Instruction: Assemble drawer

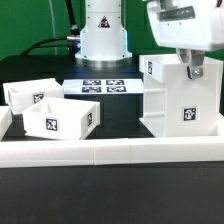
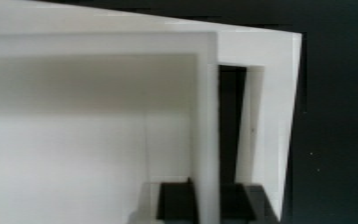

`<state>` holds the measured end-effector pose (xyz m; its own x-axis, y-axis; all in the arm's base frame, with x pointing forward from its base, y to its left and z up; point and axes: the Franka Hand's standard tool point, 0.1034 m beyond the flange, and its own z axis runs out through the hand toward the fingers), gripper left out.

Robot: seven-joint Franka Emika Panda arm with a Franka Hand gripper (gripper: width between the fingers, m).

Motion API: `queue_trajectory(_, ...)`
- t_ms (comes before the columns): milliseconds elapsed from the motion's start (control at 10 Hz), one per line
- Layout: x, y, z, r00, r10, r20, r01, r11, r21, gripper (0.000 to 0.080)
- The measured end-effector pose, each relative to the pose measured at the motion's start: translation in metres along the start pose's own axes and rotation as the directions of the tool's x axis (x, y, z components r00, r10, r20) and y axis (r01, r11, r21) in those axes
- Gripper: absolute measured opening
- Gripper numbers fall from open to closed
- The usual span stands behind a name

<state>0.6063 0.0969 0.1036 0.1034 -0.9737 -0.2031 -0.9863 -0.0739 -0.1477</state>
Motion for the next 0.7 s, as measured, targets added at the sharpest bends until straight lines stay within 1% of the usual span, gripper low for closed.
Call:
queue_trajectory(200, 0.001, -0.007, 0.003, 0.999, 0.037, 0.003, -0.037, 0.999, 0.003, 0.0038)
queue_trajectory(400, 0.003, -0.018, 0.007, 0.999, 0.039, 0.009, -0.039, 0.999, -0.005, 0.0038)
queue_trajectory(500, 0.004, -0.025, 0.008, 0.999, 0.041, 0.013, -0.041, 0.999, -0.004, 0.0038)
queue_trajectory(700, 0.005, -0.034, 0.008, 0.999, 0.042, 0.019, -0.042, 0.999, -0.008, 0.0038)
